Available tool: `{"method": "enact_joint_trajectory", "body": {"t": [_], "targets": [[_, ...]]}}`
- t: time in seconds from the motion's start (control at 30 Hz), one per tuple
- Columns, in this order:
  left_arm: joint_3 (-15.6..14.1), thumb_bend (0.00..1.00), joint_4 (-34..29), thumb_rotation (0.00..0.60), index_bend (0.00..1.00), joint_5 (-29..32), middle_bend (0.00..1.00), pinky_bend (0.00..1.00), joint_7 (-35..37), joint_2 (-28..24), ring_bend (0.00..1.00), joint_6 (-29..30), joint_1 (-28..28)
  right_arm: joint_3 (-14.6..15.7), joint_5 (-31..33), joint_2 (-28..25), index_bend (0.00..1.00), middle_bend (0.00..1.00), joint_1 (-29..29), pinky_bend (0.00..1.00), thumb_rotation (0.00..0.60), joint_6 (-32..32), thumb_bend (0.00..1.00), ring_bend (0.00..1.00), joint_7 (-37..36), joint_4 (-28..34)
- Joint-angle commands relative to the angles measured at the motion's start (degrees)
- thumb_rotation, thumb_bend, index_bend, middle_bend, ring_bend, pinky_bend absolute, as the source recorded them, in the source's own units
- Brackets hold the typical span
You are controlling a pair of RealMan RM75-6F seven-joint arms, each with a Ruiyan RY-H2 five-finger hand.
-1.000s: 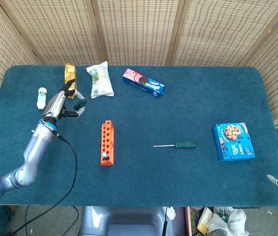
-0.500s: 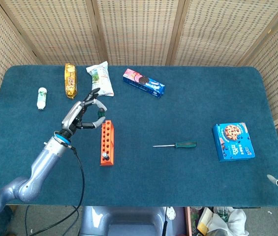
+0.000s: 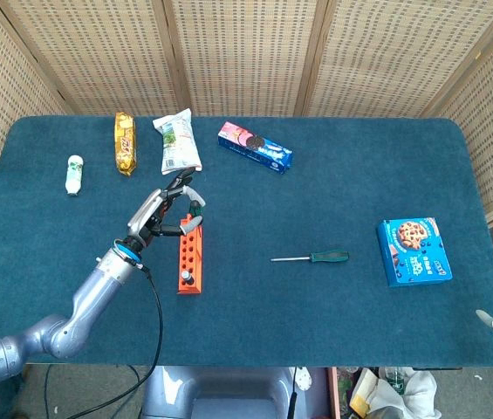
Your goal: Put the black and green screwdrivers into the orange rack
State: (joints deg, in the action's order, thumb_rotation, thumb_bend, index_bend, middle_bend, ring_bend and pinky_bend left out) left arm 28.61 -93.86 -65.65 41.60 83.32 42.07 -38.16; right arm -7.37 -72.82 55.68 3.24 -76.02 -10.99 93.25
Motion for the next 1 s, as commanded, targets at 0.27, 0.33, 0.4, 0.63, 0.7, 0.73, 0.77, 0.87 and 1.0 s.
{"method": "enact_joint_trajectory", "body": {"t": [0.27,0.33,0.4,0.63,0.7,0.73,0.77,0.87,1.0], "targets": [[-1.0,0.72,-0.7,0.600,0.71,0.8,0.00,0.00,0.8,-1.5,0.00,-0.7,-0.7,0.0,0.0,-0.1,0.00,0.00,0.0,0.00,0.600,0.2,0.00,0.00,-0.3,-0.1],[-1.1,0.72,-0.9,0.600,0.71,0.4,0.00,0.00,0.7,-2.0,0.00,-0.1,-0.6,0.0,0.0,-0.1,0.00,0.00,0.1,0.00,0.600,0.2,0.00,0.00,-0.2,-0.1],[-1.3,0.72,-1.1,0.600,0.71,0.4,0.00,0.00,0.8,-2.3,0.00,0.1,-0.6,0.0,0.0,-0.1,0.00,0.00,0.1,0.00,0.600,0.3,0.00,0.00,-0.2,-0.1],[-1.7,0.72,-1.4,0.600,0.71,0.5,0.00,0.00,1.7,-3.4,0.00,0.6,-0.6,0.0,-0.1,0.0,0.00,0.00,0.1,0.00,0.600,0.1,0.00,0.00,0.0,-0.1],[-1.9,0.72,-1.5,0.600,0.71,0.6,0.00,0.00,1.9,-3.7,0.00,0.4,-0.6,0.0,-0.1,0.0,0.00,0.00,0.1,0.00,0.600,0.1,0.00,0.00,0.0,-0.1],[-2.0,0.72,-1.5,0.600,0.71,0.6,0.00,0.00,2.1,-3.9,0.00,0.3,-0.6,0.0,-0.1,0.0,0.00,0.00,0.1,0.00,0.600,0.1,0.00,0.00,0.1,-0.1],[-2.1,0.73,-1.6,0.600,0.71,0.8,0.00,0.00,2.4,-4.2,0.00,0.0,-0.6,0.1,-0.2,0.0,0.00,0.00,0.1,0.00,0.600,0.0,0.00,0.00,0.1,0.0],[-2.4,0.74,-1.2,0.600,0.71,1.0,0.00,0.00,2.6,-4.5,0.00,-0.3,-0.7,0.1,-0.1,0.0,0.00,0.00,0.1,0.00,0.600,0.1,0.00,0.00,0.2,0.0],[-2.8,0.74,-0.5,0.600,0.71,1.3,0.00,0.00,2.8,-4.4,0.00,-0.6,-1.0,0.0,0.0,0.0,0.00,0.00,0.1,0.00,0.600,0.1,0.00,0.00,0.3,0.1]]}}
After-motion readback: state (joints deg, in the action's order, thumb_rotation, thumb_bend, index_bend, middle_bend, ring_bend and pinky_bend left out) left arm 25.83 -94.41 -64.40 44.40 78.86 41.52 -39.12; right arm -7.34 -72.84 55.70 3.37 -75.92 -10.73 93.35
